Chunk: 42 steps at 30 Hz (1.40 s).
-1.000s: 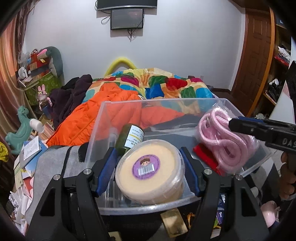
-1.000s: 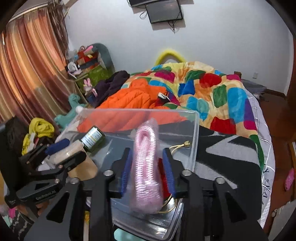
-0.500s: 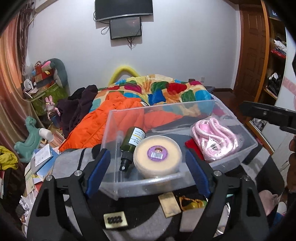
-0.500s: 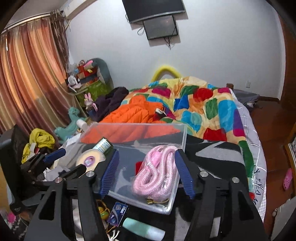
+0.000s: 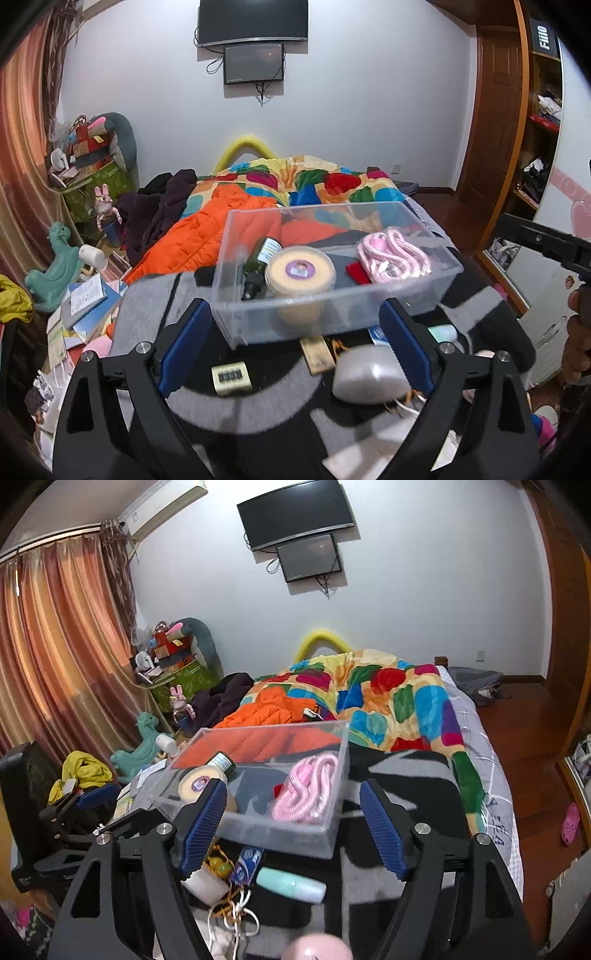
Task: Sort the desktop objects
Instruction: 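Open both grippers and withdraw from the clear box, then grasp the white drawstring bag with the left gripper while the right grasps the pink round container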
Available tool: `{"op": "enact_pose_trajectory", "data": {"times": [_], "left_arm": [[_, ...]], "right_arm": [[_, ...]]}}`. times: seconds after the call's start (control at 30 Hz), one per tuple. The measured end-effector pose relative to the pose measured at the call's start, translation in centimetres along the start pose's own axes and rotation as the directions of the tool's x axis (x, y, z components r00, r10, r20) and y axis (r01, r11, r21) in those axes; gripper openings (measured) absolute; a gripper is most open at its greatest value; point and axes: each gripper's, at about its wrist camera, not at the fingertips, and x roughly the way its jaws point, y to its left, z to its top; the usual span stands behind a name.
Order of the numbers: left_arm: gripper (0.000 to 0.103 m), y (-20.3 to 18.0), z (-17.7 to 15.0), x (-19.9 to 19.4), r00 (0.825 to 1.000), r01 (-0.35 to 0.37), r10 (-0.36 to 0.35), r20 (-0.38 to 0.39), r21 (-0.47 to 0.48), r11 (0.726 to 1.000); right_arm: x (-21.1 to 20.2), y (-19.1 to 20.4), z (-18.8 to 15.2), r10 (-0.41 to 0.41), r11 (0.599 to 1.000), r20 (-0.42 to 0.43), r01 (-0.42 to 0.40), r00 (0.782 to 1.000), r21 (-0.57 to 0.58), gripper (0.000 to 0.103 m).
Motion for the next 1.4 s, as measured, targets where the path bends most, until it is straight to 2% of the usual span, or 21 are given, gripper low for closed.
{"op": "enact_pose_trajectory", "data": {"times": [0.33,0.53,0.63,0.77,0.93,1.07,1.1,1.13,1.23,1.3,1.4], "left_arm": [[0.094,-1.7,-3.7,-1.8,0.996,0.074,-0.074,-0.039,-0.012,0.997],[0.097,-3.1,-6.6,-1.7,0.991,0.111,-0.112,-0.07,-0.023,0.994],[0.097,-4.1,-8.0,-1.3,0.989,0.113,-0.114,-0.093,-0.016,0.993],[0.097,-5.3,-9.5,-1.4,0.991,0.101,-0.101,-0.086,-0.009,0.995],[0.097,-6.5,-11.1,-1.3,0.982,0.153,-0.156,-0.105,-0.034,0.988],[0.102,-7.1,-12.7,0.0,0.973,0.184,-0.19,-0.13,-0.053,0.981],[0.102,-7.2,-13.1,0.5,0.974,0.174,-0.181,-0.139,-0.056,0.983],[0.102,-7.7,-13.5,0.4,0.983,0.143,-0.145,-0.11,-0.026,0.989],[0.103,-9.2,-14.2,0.5,0.995,0.068,-0.065,-0.079,0.042,0.997],[0.103,-9.1,-14.2,0.5,0.996,0.065,-0.063,-0.062,0.026,0.998],[0.102,-8.7,-14.2,0.5,0.996,0.071,-0.07,-0.05,0.007,0.997]], "right_arm": [[-1.8,-0.6,-4.2,-0.016,0.998,0.02,0.014,1.0,0.065,0.074],[-1.6,-1.1,-6.7,-0.015,0.995,-0.005,0.015,1.0,0.1,0.076],[-1.8,-1.3,-7.9,-0.048,0.993,-0.01,0.049,0.999,0.103,0.076],[-2.3,-1.4,-9.5,-0.088,0.991,-0.004,0.088,0.996,0.098,0.076],[-2.4,-1.6,-11.2,-0.097,0.991,-0.022,0.099,0.995,0.093,0.076],[-2.1,-1.1,-12.2,-0.152,0.987,-0.031,0.153,0.988,0.039,0.076],[-2.1,-1.1,-12.4,-0.163,0.986,-0.029,0.164,0.986,0.029,0.076],[-2.0,-1.0,-12.7,-0.171,0.985,-0.028,0.172,0.985,0.015,0.076],[-1.2,-1.0,-13.3,-0.178,0.984,-0.052,0.177,0.983,-0.009,0.076],[-0.7,-1.2,-13.7,-0.161,0.987,-0.068,0.162,0.985,-0.001,0.08],[0.1,-1.5,-14.4,-0.154,0.988,-0.098,0.156,0.983,0.01,0.08]]}}
